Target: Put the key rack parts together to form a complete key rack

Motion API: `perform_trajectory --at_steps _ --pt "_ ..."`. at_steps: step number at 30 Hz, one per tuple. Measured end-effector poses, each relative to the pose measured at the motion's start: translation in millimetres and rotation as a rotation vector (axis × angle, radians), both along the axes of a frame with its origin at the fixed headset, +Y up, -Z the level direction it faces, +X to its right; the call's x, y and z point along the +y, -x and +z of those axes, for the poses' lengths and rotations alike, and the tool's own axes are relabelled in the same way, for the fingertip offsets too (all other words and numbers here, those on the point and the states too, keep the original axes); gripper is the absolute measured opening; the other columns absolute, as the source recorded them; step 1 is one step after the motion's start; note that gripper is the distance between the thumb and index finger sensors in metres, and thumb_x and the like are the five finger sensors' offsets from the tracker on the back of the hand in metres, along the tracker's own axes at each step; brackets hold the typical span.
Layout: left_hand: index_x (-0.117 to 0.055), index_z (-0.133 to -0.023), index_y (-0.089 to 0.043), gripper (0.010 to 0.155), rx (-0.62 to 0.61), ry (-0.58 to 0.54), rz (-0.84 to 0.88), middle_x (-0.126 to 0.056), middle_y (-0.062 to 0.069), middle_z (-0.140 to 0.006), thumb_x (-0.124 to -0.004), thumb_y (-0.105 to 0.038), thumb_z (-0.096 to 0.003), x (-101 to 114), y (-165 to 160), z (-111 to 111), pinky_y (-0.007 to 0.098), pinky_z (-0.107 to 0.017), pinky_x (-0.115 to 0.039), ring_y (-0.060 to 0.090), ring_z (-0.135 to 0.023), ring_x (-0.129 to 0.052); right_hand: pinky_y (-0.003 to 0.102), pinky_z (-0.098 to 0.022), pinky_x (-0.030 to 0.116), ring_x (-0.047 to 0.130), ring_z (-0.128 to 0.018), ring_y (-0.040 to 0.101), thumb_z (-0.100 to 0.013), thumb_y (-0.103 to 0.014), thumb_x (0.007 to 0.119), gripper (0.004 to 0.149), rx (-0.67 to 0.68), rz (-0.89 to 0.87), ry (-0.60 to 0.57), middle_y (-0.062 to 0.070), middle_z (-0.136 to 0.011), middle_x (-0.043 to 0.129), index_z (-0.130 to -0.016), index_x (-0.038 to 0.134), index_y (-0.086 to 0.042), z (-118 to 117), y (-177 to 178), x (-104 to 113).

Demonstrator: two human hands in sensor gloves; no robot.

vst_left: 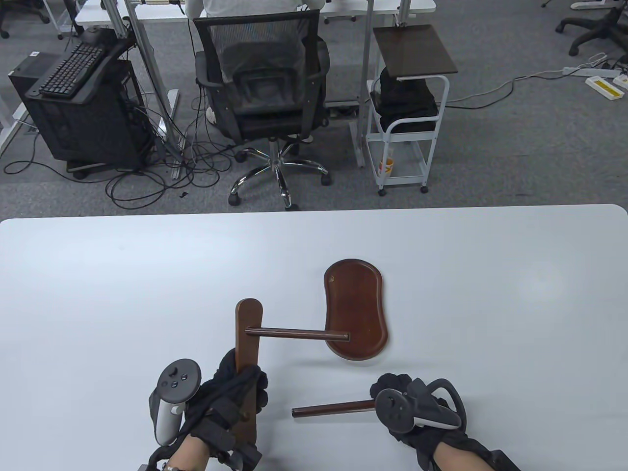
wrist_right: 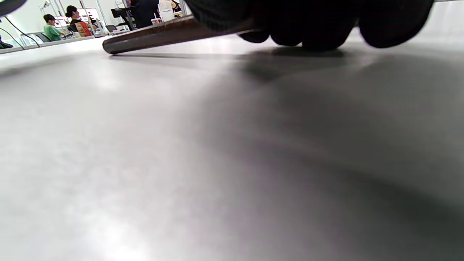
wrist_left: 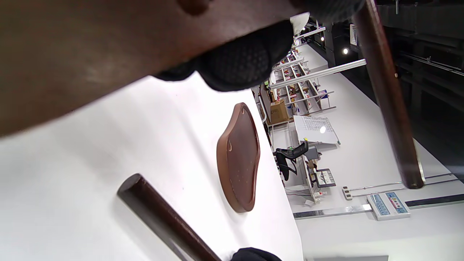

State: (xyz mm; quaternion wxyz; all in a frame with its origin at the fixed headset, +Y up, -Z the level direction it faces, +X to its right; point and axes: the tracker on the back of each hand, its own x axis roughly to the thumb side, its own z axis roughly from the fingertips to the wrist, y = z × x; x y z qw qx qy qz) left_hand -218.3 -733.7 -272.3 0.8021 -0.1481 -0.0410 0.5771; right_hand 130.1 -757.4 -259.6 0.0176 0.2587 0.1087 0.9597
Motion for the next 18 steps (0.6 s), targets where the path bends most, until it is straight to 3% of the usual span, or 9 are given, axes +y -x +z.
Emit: perform_trajectory --at_steps 8,11,18 --pt "-0.037 -0.111 -0.023 0.06 0.013 0.003 -0.003 -0.085 -0.002 -0.087 -0.063 -0.045 -0.0606 -0.3 0.5 0.0 0.043 -0.049 -0.088 0.017 -0.065 -0.1 0.057 -0.049 0.079 0.093 -0.067 0.039 -0.054 -0.026 0.066 0.046 0.032 -0.156 -0.054 0.024 -0.091 0.083 -0.096 0.065 -0.009 2.8 0.0 15.3" --pt "-0.038 -0.111 -0.023 0.061 0.019 0.004 -0.003 -0.085 -0.002 -0.087 -0.063 -0.045 -0.0605 -0.2 0.6 0.0 0.043 -0.05 -0.088 0.017 -0.065 -0.1 0.053 -0.045 0.082 0.097 -0.061 0.035 -0.053 -0.027 0.067 0.046 0.035 -0.25 -0.019 0.019 -0.084 0.087 -0.095 0.067 -0.009 3.1 -1.0 19.0" --pt "-0.037 -0.111 -0.023 0.061 0.031 0.001 -0.009 -0.085 -0.002 -0.088 -0.063 -0.045 -0.0606 -0.1 1.3 -0.2 0.043 -0.05 -0.088 0.017 -0.065 -0.099 0.05 -0.041 0.084 0.099 -0.055 0.03 -0.053 -0.027 0.068 0.045 0.053 -0.457 -0.058 0.017 -0.078 0.091 -0.094 0.069 -0.008 10.1 1.0 34.4"
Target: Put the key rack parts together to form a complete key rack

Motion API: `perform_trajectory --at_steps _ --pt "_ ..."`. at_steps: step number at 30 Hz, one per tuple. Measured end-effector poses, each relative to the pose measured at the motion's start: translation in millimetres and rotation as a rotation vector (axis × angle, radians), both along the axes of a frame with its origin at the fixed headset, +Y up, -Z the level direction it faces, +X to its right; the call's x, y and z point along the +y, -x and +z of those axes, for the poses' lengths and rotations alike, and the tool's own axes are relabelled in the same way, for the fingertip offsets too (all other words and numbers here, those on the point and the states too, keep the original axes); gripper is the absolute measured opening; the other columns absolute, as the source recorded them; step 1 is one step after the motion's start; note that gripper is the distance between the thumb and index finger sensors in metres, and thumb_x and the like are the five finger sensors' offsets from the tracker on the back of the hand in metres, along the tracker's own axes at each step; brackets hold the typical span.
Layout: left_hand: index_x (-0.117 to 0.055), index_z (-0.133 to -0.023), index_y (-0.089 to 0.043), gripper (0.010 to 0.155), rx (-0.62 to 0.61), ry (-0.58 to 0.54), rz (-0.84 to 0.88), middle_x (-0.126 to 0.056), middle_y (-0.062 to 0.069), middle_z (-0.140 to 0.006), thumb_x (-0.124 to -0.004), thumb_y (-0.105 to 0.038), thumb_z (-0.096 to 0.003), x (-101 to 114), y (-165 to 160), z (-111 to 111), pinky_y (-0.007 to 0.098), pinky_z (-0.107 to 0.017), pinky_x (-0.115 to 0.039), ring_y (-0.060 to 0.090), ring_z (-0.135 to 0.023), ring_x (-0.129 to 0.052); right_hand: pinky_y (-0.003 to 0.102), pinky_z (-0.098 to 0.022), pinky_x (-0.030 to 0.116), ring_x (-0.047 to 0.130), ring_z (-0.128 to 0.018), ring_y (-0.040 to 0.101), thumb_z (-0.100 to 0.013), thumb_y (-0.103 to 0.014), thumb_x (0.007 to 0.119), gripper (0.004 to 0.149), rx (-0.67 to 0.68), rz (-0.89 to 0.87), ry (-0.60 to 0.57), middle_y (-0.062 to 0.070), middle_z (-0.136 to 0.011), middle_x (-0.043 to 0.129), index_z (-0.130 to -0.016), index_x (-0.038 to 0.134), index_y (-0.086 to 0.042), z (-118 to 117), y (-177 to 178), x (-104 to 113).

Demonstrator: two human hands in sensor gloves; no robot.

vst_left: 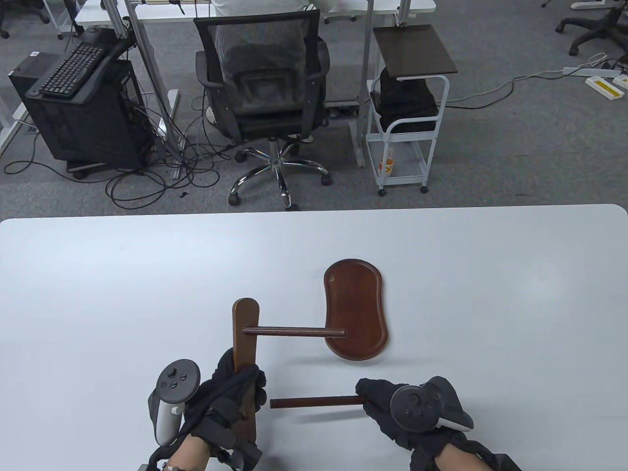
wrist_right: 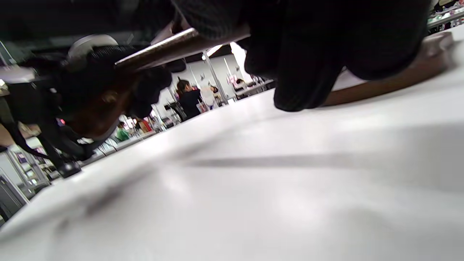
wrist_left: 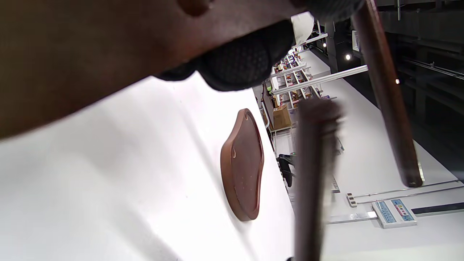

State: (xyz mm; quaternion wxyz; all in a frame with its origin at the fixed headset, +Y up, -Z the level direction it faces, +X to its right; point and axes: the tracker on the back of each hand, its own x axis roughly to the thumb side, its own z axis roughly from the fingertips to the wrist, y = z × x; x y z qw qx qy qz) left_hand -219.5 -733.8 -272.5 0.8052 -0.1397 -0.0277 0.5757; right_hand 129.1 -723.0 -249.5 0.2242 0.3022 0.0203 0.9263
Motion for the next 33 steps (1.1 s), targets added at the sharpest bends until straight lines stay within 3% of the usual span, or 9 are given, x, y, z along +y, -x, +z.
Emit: perform_trajectory --at_steps 11,14,23,33 --pt "-0.037 -0.111 -0.023 0.06 0.019 0.001 -0.003 -0.084 -0.002 -0.088 -0.062 -0.045 -0.0608 0.0 -0.5 0.6 0.043 -0.05 -0.088 0.017 -0.066 -0.099 0.048 -0.038 0.084 0.099 -0.049 0.027 -0.053 -0.028 0.069 0.045 0.05 -0.105 -0.015 0.014 -0.073 0.093 -0.093 0.071 -0.008 11.7 13.2 7.4" --pt "-0.037 -0.111 -0.023 0.061 0.024 0.006 -0.004 -0.084 -0.002 -0.088 -0.062 -0.044 -0.0608 -0.6 -1.1 1.1 0.043 -0.05 -0.089 0.017 -0.066 -0.099 0.048 -0.036 0.084 0.099 -0.046 0.025 -0.053 -0.028 0.068 0.044 0.045 -0.104 -0.016 0.018 -0.071 0.093 -0.093 0.072 -0.007 12.2 14.6 6.7" --pt "-0.036 -0.111 -0.023 0.061 0.017 0.009 -0.035 -0.084 -0.002 -0.088 -0.062 -0.044 -0.0608 -2.9 -7.3 2.5 0.043 -0.05 -0.089 0.018 -0.066 -0.099 0.047 -0.037 0.084 0.097 -0.04 0.021 -0.054 -0.031 0.072 0.042 0.011 -0.179 -0.021 0.012 -0.066 0.097 -0.091 0.076 -0.01 13.9 16.0 7.9" --pt "-0.036 -0.111 -0.023 0.06 0.039 -0.006 -0.066 -0.083 -0.002 -0.088 -0.062 -0.044 -0.0609 -4.8 -9.7 3.3 0.042 -0.05 -0.089 0.017 -0.066 -0.099 0.044 -0.032 0.087 0.098 -0.031 0.017 -0.053 -0.032 0.077 0.043 -0.015 -0.305 0.058 0.012 -0.057 0.1 -0.085 0.081 -0.004 13.7 16.0 8.7"
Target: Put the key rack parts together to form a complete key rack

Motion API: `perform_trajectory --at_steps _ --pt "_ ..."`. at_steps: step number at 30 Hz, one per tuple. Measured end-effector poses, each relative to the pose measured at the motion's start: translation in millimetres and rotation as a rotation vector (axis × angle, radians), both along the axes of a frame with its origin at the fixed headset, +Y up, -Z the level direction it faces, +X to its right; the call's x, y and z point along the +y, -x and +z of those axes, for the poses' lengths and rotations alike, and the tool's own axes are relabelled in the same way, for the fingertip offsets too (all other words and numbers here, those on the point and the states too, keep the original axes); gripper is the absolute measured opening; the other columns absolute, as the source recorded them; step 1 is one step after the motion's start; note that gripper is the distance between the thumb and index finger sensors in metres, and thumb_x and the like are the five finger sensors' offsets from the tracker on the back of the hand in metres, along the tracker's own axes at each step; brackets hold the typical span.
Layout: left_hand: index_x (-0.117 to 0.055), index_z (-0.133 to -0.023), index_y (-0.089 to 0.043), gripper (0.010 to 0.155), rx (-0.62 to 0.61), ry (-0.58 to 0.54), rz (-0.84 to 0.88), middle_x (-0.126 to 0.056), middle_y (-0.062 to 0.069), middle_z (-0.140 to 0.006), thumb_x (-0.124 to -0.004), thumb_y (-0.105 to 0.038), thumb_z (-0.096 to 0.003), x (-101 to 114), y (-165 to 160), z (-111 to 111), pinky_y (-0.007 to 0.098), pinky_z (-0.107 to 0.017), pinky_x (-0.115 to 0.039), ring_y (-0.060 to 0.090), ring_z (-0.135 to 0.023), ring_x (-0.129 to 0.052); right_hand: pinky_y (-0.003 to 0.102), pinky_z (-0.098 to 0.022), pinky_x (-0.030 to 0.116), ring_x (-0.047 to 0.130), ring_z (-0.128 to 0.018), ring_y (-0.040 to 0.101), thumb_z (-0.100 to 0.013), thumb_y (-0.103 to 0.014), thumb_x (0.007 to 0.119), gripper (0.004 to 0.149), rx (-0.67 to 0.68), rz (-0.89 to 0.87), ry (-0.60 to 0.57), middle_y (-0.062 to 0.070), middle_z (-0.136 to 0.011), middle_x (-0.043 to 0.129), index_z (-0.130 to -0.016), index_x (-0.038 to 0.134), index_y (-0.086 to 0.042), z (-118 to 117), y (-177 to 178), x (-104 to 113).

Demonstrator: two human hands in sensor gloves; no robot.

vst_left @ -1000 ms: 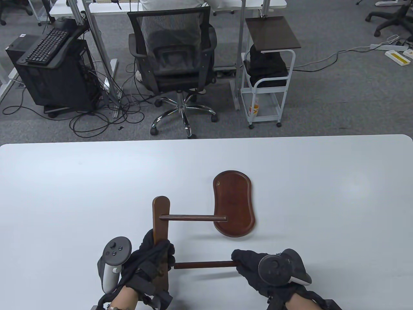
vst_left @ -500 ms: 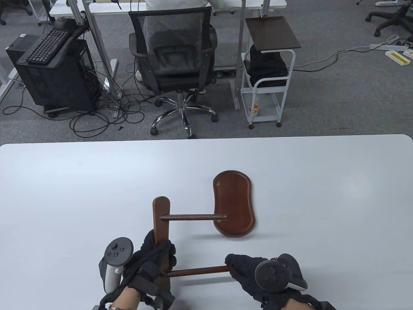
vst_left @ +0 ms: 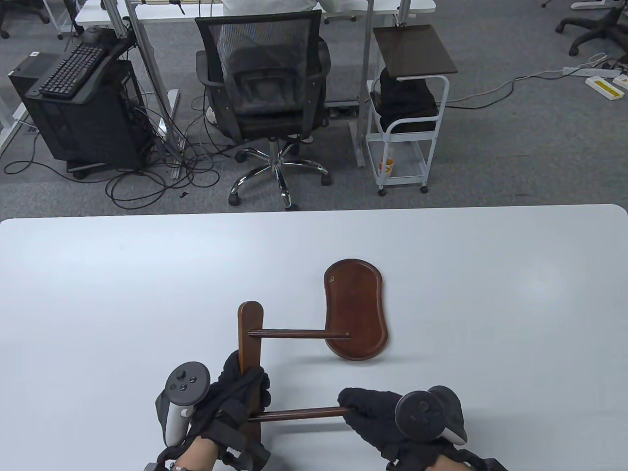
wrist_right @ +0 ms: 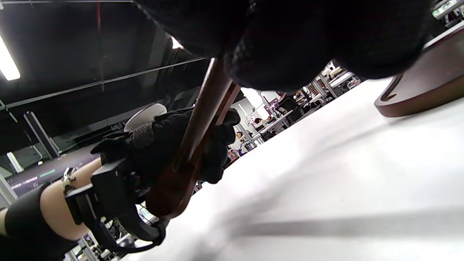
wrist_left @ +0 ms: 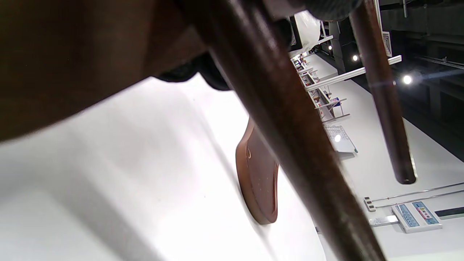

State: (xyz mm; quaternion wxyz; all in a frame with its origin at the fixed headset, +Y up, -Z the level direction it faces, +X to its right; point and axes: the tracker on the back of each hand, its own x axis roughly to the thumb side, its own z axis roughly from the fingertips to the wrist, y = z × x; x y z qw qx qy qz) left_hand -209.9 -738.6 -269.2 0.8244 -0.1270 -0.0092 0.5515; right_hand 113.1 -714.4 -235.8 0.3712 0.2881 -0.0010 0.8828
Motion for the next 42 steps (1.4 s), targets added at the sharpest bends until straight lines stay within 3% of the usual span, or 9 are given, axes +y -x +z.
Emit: perform_trajectory --at_steps 9,17,25,32,37,42 --pt "-0.034 -0.111 -0.024 0.06 0.025 -0.034 0.026 -0.082 -0.004 -0.089 -0.061 -0.045 -0.0612 2.1 -1.5 0.5 0.041 -0.051 -0.089 0.016 -0.067 -0.098 0.043 -0.031 0.087 0.099 -0.03 0.016 -0.054 -0.031 0.073 0.045 -0.005 -0.015 0.052 0.011 -0.055 0.1 -0.085 0.081 0.0 -0.6 3.5 -3.6" --pt "-0.033 -0.111 -0.024 0.06 0.036 -0.02 0.062 -0.081 -0.004 -0.09 -0.06 -0.045 -0.0616 1.9 -2.0 1.4 0.041 -0.051 -0.089 0.015 -0.068 -0.098 0.043 -0.032 0.086 0.099 -0.027 0.014 -0.054 -0.033 0.067 0.049 -0.01 -0.015 0.062 0.001 -0.047 0.099 -0.083 0.08 0.004 -3.3 2.8 -4.9" --pt "-0.034 -0.111 -0.024 0.06 0.028 -0.029 0.064 -0.081 -0.004 -0.09 -0.06 -0.045 -0.0616 3.1 -2.9 1.9 0.041 -0.051 -0.089 0.015 -0.068 -0.098 0.043 -0.03 0.086 0.096 -0.017 0.014 -0.055 -0.04 0.06 0.051 -0.025 -0.034 0.088 -0.002 -0.036 0.098 -0.075 0.085 -0.001 -5.3 0.8 -9.1" --pt "-0.033 -0.111 -0.024 0.06 0.021 -0.02 0.072 -0.081 -0.004 -0.09 -0.06 -0.045 -0.0615 2.9 -3.2 2.0 0.041 -0.051 -0.089 0.015 -0.068 -0.098 0.044 -0.03 0.086 0.096 -0.016 0.015 -0.056 -0.041 0.058 0.051 -0.032 -0.05 0.092 -0.001 -0.035 0.098 -0.073 0.086 -0.002 -5.6 0.1 -9.0" --pt "-0.034 -0.111 -0.024 0.06 0.024 -0.011 0.084 -0.081 -0.003 -0.09 -0.06 -0.045 -0.0616 3.6 -1.8 1.8 0.042 -0.052 -0.089 0.016 -0.068 -0.097 0.046 -0.032 0.085 0.097 -0.021 0.019 -0.056 -0.04 0.058 0.051 -0.024 -0.043 0.084 0.003 -0.04 0.099 -0.077 0.085 -0.001 -5.5 -0.1 -8.3" --pt "-0.033 -0.111 -0.023 0.06 0.039 0.002 0.119 -0.081 -0.003 -0.09 -0.06 -0.045 -0.0616 3.5 2.3 1.1 0.042 -0.052 -0.088 0.016 -0.069 -0.097 0.056 -0.043 0.079 0.097 -0.048 0.034 -0.056 -0.048 0.055 0.064 -0.007 -0.07 0.079 0.017 -0.071 0.094 -0.097 0.069 -0.001 -5.6 -5.0 -3.8"
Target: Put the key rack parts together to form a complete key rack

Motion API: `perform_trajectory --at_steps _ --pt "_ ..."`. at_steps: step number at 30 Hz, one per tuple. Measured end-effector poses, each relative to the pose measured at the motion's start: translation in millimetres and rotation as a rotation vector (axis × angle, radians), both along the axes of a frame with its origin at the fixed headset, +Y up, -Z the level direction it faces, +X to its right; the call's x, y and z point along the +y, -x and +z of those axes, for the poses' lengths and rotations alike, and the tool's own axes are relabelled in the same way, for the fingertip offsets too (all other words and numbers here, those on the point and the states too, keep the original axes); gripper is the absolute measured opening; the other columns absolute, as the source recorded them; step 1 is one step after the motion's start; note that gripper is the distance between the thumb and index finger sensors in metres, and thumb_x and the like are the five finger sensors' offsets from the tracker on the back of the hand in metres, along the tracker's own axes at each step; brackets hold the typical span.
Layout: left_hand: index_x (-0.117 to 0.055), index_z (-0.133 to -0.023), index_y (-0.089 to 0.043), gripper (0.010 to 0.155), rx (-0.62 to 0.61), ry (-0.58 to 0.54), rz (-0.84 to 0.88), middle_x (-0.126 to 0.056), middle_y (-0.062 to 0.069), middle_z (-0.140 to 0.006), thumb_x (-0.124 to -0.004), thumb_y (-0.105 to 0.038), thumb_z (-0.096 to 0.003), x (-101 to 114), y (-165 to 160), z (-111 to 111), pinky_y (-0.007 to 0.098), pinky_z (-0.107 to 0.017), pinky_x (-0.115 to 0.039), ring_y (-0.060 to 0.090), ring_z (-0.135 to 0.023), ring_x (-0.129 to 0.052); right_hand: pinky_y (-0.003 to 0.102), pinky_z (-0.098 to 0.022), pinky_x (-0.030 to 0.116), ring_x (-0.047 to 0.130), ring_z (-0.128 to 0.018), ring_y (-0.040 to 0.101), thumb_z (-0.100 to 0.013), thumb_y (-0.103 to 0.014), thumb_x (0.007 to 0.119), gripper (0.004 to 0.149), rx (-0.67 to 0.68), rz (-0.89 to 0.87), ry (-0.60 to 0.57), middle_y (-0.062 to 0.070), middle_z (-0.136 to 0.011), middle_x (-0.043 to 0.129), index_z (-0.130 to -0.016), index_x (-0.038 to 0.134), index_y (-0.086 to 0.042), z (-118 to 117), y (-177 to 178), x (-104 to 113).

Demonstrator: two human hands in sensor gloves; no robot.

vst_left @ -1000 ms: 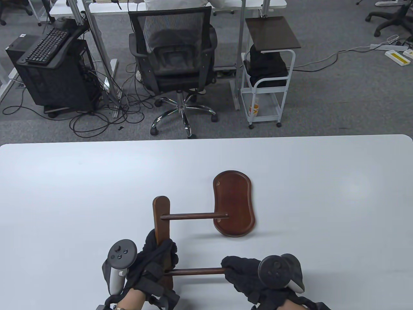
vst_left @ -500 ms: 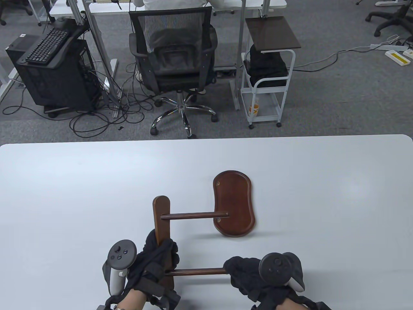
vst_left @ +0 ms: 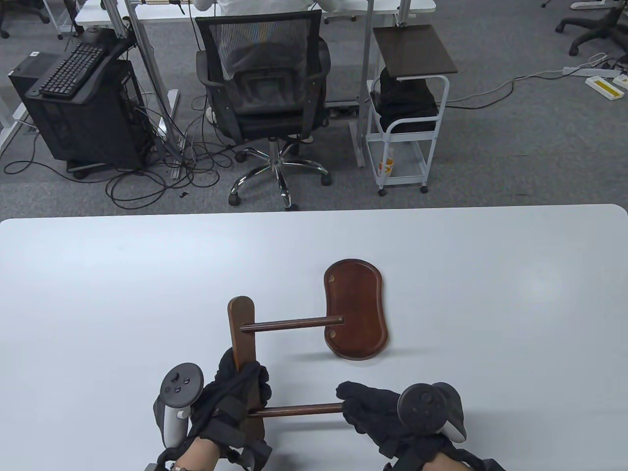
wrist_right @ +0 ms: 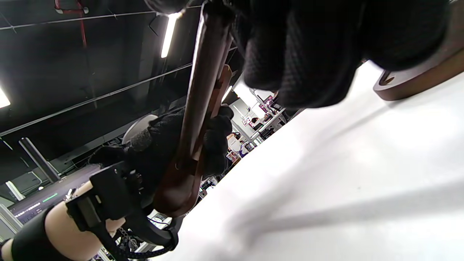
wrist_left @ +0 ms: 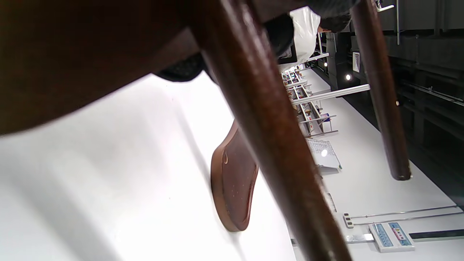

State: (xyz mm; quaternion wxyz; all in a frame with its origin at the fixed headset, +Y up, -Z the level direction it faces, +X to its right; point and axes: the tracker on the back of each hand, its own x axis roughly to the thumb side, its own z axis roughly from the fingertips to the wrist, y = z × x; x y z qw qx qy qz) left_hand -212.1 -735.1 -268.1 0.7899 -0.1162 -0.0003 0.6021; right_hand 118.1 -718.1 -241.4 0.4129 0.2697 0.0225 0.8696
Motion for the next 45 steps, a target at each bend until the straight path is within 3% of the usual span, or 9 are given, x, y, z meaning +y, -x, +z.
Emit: perform_trajectory --at_steps 5,11,21,26,32,37,45 --pt "-0.033 -0.111 -0.024 0.06 0.03 -0.014 0.063 -0.08 -0.004 -0.091 -0.06 -0.045 -0.0617 3.3 5.9 -0.7 0.042 -0.052 -0.088 0.016 -0.069 -0.097 0.061 -0.047 0.074 0.092 -0.062 0.041 -0.057 -0.047 0.056 0.064 -0.07 -0.054 0.029 0.021 -0.084 0.087 -0.102 0.064 -0.003 -8.5 -18.7 5.4" --pt "-0.033 -0.111 -0.024 0.06 0.05 -0.021 0.1 -0.08 -0.004 -0.091 -0.06 -0.045 -0.0616 6.1 12.0 -0.8 0.042 -0.052 -0.088 0.016 -0.069 -0.097 0.064 -0.05 0.072 0.089 -0.067 0.044 -0.058 -0.043 0.059 0.059 -0.157 0.027 0.043 0.022 -0.089 0.084 -0.102 0.065 -0.004 -28.8 -42.0 -0.4" --pt "-0.033 -0.111 -0.023 0.06 0.065 -0.024 0.119 -0.081 -0.004 -0.091 -0.06 -0.045 -0.0617 8.5 15.8 -2.3 0.042 -0.052 -0.088 0.016 -0.069 -0.097 0.07 -0.056 0.064 0.076 -0.085 0.049 -0.059 -0.035 0.062 0.053 -0.255 0.287 0.106 0.021 -0.103 0.075 -0.105 0.063 -0.009 -84.1 -63.9 -0.1" --pt "-0.033 -0.111 -0.023 0.06 0.072 -0.017 0.12 -0.081 -0.003 -0.091 -0.06 -0.045 -0.0617 9.5 16.2 -2.0 0.042 -0.052 -0.088 0.016 -0.069 -0.097 0.073 -0.062 0.054 0.059 -0.099 0.048 -0.059 -0.029 0.064 0.051 -0.283 0.479 0.153 0.014 -0.114 0.064 -0.109 0.059 -0.016 -120.6 -60.2 -10.9" --pt "-0.034 -0.111 -0.023 0.06 0.083 -0.01 0.114 -0.081 -0.003 -0.09 -0.06 -0.045 -0.0617 9.7 17.4 -2.3 0.042 -0.051 -0.088 0.016 -0.068 -0.098 0.074 -0.068 0.042 0.04 -0.107 0.042 -0.06 -0.026 0.061 0.052 -0.275 0.652 0.198 0.006 -0.121 0.045 -0.11 0.049 -0.023 -158.3 -46.7 -29.1" --pt "-0.034 -0.111 -0.023 0.06 0.086 -0.004 0.12 -0.081 -0.003 -0.091 -0.06 -0.045 -0.0618 10.1 19.0 -3.5 0.042 -0.052 -0.088 0.016 -0.068 -0.098 0.073 -0.07 0.035 0.029 -0.109 0.035 -0.059 -0.021 0.06 0.054 -0.235 0.81 0.116 -0.003 -0.12 0.033 -0.109 0.04 -0.03 -182.6 -37.6 -36.5" --pt "-0.033 -0.111 -0.023 0.06 0.083 0.018 0.118 -0.081 -0.003 -0.09 -0.06 -0.045 -0.0619 9.1 19.2 -4.5 0.042 -0.052 -0.088 0.016 -0.068 -0.097 0.072 -0.071 0.037 0.029 -0.11 0.029 -0.057 -0.017 0.066 0.057 -0.169 0.867 0.167 -0.01 -0.119 0.03 -0.105 0.042 -0.036 -196.4 -38.9 -46.0"
